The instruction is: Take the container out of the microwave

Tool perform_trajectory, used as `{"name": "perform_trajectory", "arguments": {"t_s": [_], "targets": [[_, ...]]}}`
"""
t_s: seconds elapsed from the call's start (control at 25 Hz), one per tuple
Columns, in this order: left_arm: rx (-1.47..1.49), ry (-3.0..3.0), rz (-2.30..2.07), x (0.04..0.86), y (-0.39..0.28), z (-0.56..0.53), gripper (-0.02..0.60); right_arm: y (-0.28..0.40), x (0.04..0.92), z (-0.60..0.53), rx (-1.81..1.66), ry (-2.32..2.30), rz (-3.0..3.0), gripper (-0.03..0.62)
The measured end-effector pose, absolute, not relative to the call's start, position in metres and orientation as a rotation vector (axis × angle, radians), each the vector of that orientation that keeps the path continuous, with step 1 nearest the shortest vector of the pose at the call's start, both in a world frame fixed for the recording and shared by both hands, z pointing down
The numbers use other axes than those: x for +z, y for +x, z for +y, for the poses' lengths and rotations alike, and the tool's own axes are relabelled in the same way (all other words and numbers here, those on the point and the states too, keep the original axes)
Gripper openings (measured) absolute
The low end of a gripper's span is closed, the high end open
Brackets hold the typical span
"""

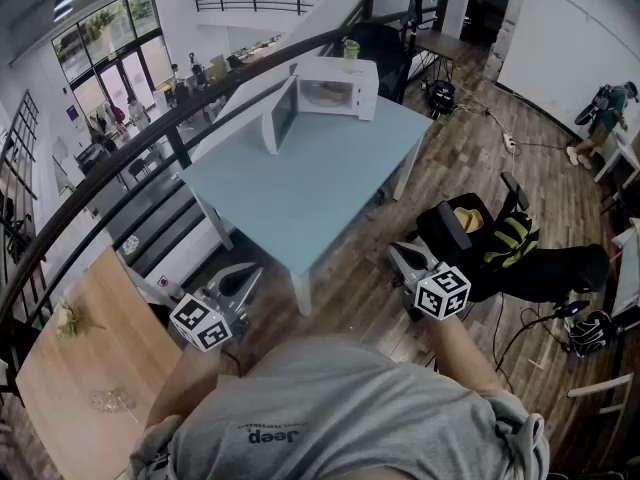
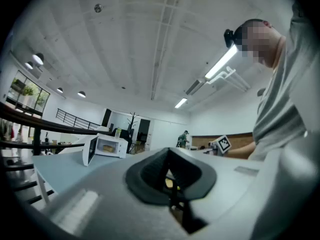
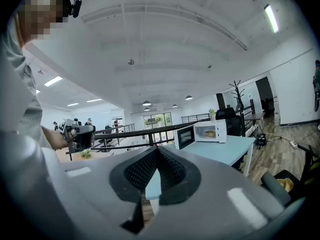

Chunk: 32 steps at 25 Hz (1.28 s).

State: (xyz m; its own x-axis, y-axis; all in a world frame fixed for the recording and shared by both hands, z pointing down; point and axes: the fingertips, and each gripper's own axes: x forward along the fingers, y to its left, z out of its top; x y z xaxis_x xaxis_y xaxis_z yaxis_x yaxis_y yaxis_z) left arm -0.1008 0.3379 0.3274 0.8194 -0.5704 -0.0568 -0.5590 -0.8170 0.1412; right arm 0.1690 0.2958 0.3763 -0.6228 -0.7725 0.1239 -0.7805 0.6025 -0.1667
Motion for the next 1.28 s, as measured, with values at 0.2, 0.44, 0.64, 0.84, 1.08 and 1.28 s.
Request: {"name": "perform_trajectory", "arguments": {"t_s": [0.2,0.44,0.64,0.84,1.08,1.28], "targets": [[-0.149,2.881,-0.903,0.330,-0.090,0.332,0.023,0.177,0.380,0.288,0.316,1.336,-2.777,0.005],[-0.143,2.873,-0.921,0.328,-0.076,0.329,0.024,0.189,0.380,0.279,0.324,1.311,-2.785,0.005],[-0.130,2.872,-0.944,0.325,-0.061,0.327,0.024,0.204,0.378,0.272,0.328,1.309,-2.795,0.005],[-0.126,2.877,-0.956,0.320,-0.032,0.326,0.023,0.230,0.373,0.270,0.344,1.300,-2.833,0.005],[-0.133,2.872,-0.984,0.316,0.022,0.327,0.023,0.273,0.373,0.270,0.326,1.250,-2.864,0.005],[-0.142,2.862,-1.009,0.315,0.059,0.330,0.023,0.304,0.372,0.270,0.308,1.208,-2.886,0.005]]}}
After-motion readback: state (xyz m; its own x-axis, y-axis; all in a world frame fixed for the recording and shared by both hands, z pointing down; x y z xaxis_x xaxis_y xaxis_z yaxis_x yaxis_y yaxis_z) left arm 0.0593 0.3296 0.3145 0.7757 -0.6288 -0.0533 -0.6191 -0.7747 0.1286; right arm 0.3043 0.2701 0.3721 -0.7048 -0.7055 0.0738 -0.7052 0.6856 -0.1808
